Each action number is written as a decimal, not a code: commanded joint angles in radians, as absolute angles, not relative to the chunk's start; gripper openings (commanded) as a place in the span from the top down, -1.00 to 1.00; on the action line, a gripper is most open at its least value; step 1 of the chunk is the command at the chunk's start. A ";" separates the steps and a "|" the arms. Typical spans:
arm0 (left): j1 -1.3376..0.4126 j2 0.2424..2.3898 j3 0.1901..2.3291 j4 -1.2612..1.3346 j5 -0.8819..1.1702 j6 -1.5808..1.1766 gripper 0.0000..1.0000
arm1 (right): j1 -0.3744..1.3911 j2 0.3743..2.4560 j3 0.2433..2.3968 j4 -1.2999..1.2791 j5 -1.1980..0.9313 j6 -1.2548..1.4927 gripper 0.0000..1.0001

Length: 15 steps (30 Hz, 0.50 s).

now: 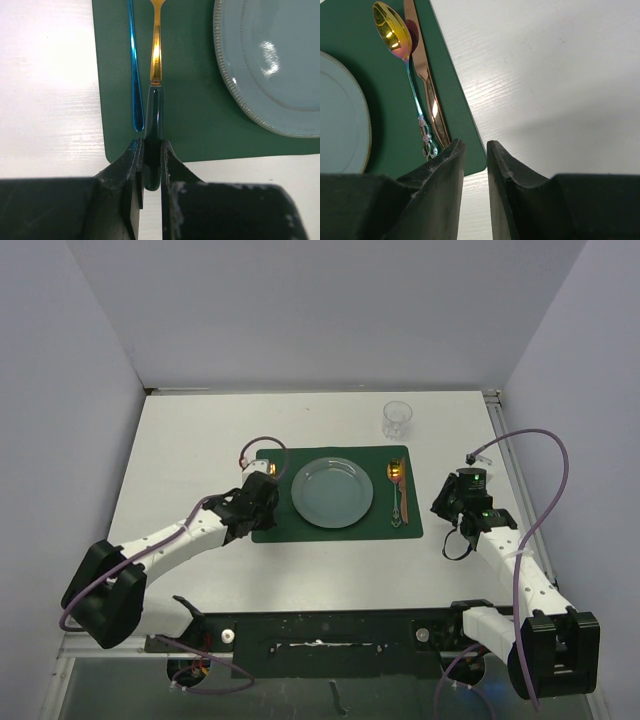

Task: Set the dinner table for one person
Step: Adjust the fork on the napkin.

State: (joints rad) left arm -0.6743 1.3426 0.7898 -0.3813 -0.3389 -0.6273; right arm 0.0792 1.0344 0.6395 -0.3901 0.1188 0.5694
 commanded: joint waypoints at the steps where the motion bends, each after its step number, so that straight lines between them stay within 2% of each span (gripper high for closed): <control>1: -0.635 1.339 0.761 -0.281 -0.264 -0.587 1.00 | 0.082 1.014 0.677 -0.350 0.118 0.578 0.48; 15: -0.612 1.467 0.796 -0.151 -0.241 -0.576 1.00 | 0.081 1.021 0.669 -0.351 0.127 0.572 0.48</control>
State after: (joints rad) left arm -0.6144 1.4376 0.7338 -0.2501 -0.2493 -0.5934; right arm 0.0792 1.0340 0.6395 -0.3901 0.1192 0.5694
